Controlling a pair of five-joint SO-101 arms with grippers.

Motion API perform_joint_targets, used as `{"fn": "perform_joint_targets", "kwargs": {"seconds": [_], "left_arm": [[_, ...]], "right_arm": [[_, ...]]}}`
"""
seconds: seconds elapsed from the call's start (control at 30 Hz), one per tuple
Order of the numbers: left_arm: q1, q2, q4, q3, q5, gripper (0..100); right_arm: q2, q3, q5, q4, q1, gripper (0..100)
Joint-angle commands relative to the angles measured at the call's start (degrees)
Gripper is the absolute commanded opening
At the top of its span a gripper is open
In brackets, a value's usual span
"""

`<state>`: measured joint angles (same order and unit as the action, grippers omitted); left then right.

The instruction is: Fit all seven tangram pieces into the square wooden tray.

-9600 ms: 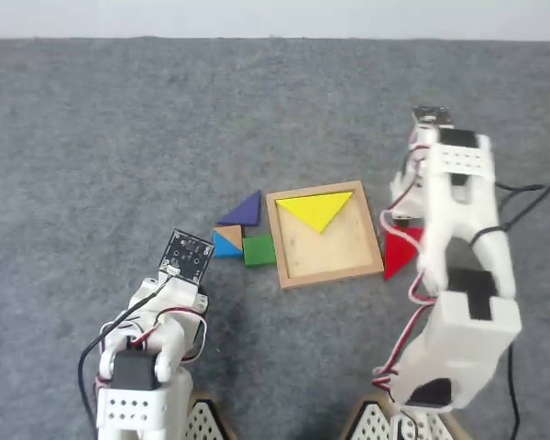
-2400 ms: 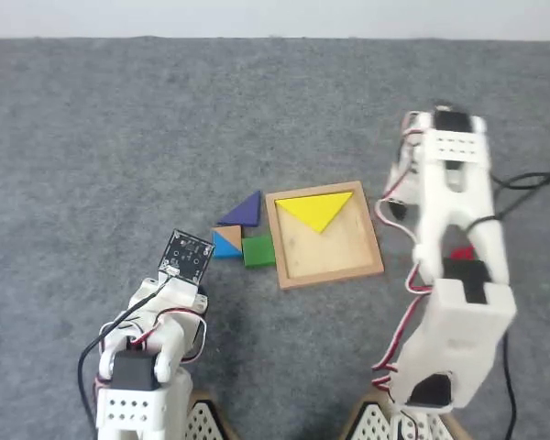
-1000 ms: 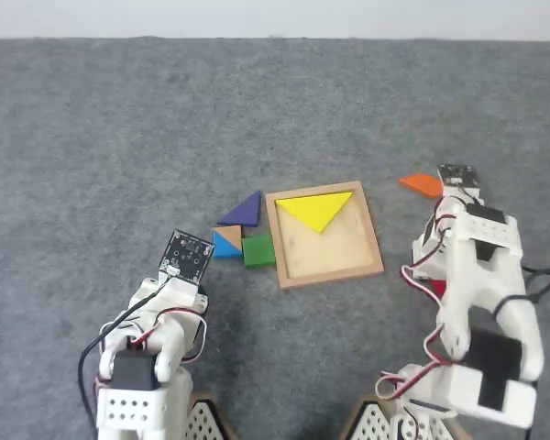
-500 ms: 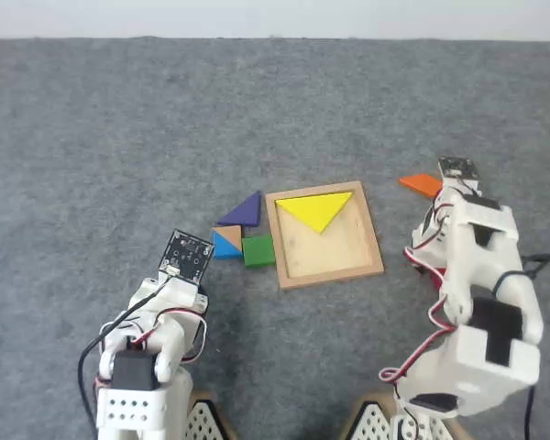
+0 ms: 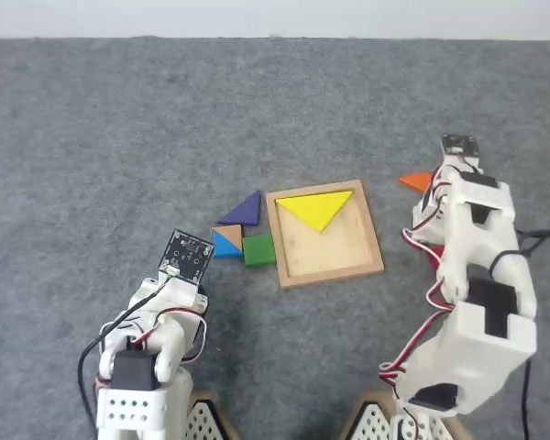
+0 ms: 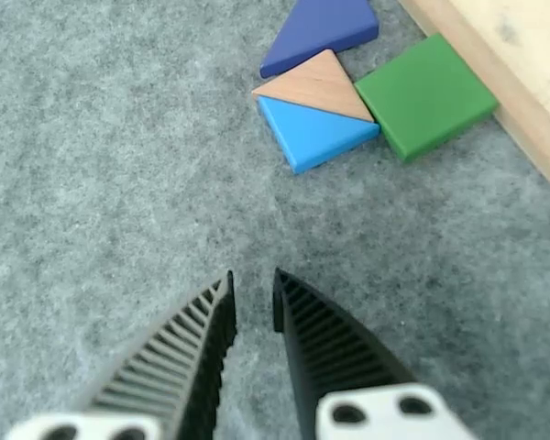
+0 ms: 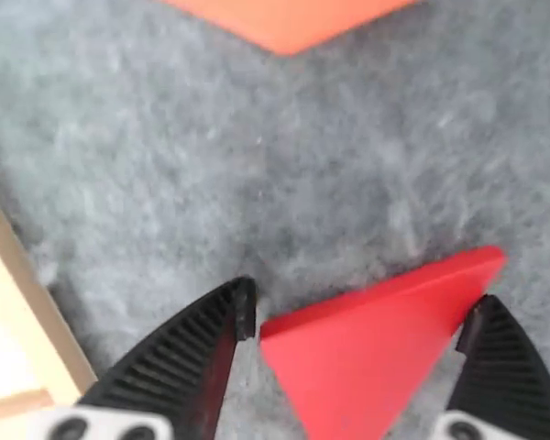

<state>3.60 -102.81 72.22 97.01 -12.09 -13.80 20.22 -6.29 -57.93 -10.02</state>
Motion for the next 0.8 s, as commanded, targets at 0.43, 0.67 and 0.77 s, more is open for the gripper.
{"fn": "perform_joint_targets", "kwargs": {"seconds": [0.43,0.67,0.77], "left_arm": [[-0.3,-1.3,0.4,-0.6,0.3,6],[-0.3,-1.3,0.4,-0.6,0.3,6],[-0.3,-1.3,0.4,-0.6,0.3,6]], "right_arm": [[-7.9,-12.1,6.6,-9.3,-1.9,35.3],[-7.9,-12.0,6.8,-9.8,-4.1,30.7],[-7.9,-11.9,6.9,-10.6,-3.8,30.6]]}}
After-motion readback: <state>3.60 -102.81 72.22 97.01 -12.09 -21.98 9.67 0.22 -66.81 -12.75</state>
